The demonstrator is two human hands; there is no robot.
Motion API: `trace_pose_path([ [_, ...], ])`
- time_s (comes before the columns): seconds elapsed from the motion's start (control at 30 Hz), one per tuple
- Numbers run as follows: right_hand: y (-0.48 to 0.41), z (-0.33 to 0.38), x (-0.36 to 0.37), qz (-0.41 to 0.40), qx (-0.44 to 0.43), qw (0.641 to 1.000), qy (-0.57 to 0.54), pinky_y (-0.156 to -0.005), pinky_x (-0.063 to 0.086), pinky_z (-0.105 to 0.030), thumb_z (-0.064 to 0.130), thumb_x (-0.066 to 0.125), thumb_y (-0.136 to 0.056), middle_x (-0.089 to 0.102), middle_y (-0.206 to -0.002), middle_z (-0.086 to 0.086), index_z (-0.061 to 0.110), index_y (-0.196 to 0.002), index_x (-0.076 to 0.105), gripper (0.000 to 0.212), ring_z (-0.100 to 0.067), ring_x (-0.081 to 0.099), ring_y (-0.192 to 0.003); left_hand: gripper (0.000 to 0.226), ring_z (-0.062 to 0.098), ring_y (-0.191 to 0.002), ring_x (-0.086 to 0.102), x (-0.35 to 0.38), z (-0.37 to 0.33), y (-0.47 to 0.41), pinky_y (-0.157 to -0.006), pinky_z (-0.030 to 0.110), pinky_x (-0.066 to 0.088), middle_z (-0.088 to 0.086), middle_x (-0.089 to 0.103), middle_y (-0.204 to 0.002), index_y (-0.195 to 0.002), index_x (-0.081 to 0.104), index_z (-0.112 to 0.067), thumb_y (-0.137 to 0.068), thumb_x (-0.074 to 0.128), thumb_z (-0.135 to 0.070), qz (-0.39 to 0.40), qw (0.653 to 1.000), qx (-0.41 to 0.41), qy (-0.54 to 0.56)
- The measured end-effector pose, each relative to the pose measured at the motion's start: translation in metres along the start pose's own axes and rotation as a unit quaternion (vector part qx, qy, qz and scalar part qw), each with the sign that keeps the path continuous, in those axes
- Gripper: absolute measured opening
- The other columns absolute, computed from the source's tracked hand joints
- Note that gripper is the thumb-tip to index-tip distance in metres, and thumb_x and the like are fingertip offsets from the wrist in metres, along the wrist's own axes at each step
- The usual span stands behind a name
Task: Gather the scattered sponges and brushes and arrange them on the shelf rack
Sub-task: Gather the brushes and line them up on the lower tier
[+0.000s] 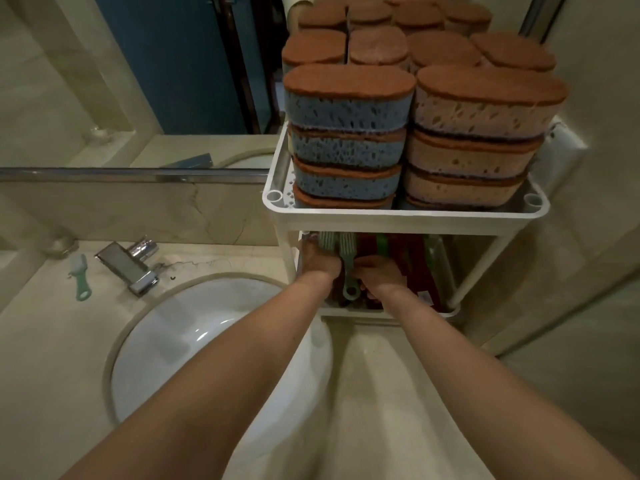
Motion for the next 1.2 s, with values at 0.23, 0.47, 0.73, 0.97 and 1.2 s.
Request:
trace_pose_path([
  [0.23,-0.016,0.012,0.023,0.043,-0.031,0.998,0.03,-0.041,0.038,-0.019,0.018,0.065,-0.088,0.068,-0.096,-0.005,0.015,-0.11,0.07,0.023,-0.017,0.06,-0.073,0.052,0.039,-0.128,0.043,-0.007,0.009,-0.007,-0.105,0.042,0.038,0.018,0.046,-0.136,-0.136,0.039,-0.011,-0.086,0.055,-0.018,-0.042,0.994,-0.028,-0.095],
  [0.47,-0.019,0.019,0.036,0.049,-0.069,0.995,0.053,-0.05,0.041,-0.023,0.014,0.058,-0.089,0.071,-0.086,-0.009,0.018,-0.083,0.07,0.014,-0.019,0.06,-0.068,0.044,0.035,-0.13,0.033,0.0,0.011,-0.01,-0.103,0.038,0.036,0.015,0.036,-0.138,-0.133,0.04,-0.011,-0.091,0.05,-0.021,-0.035,0.989,-0.038,-0.136],
  [0.73,-0.007,0.015,0.032,0.055,-0.035,0.996,0.054,-0.045,0.046,-0.023,0.02,0.054,-0.092,0.068,-0.085,-0.008,0.025,-0.088,0.065,0.013,-0.024,0.064,-0.069,0.047,0.03,-0.13,0.034,-0.001,0.006,0.002,-0.078,0.021,0.036,0.008,0.031,-0.144,-0.137,0.04,-0.016,-0.09,0.049,-0.016,-0.027,0.992,0.011,-0.12],
  [0.97,0.034,0.016,0.014,0.004,-0.055,0.998,0.005,-0.039,0.044,-0.021,0.008,0.051,-0.088,0.065,-0.067,-0.005,0.026,-0.074,0.064,0.026,-0.019,0.06,-0.054,0.048,0.031,-0.117,0.055,0.0,0.012,0.046,-0.095,0.039,0.05,0.013,0.057,-0.129,-0.132,0.054,-0.01,-0.087,0.042,0.004,0.007,0.993,0.115,-0.004],
  [1.2,0.084,-0.001,0.027,-0.02,-0.08,0.997,-0.013,-0.058,0.042,-0.026,0.009,0.051,-0.089,0.07,-0.088,-0.003,0.023,-0.087,0.065,0.02,-0.013,0.056,-0.065,0.046,0.016,-0.103,0.061,-0.026,0.049,0.089,-0.087,0.018,0.048,0.002,0.063,-0.108,-0.121,0.059,-0.01,-0.088,0.038,0.012,0.037,0.978,0.167,0.119],
])
Point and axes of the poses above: each hand's wrist, its own y-axis away from the middle knuckle, its own x-axis out of the palm, z = x × y, the point moved 9 cm from there along -y, towards the middle knuckle
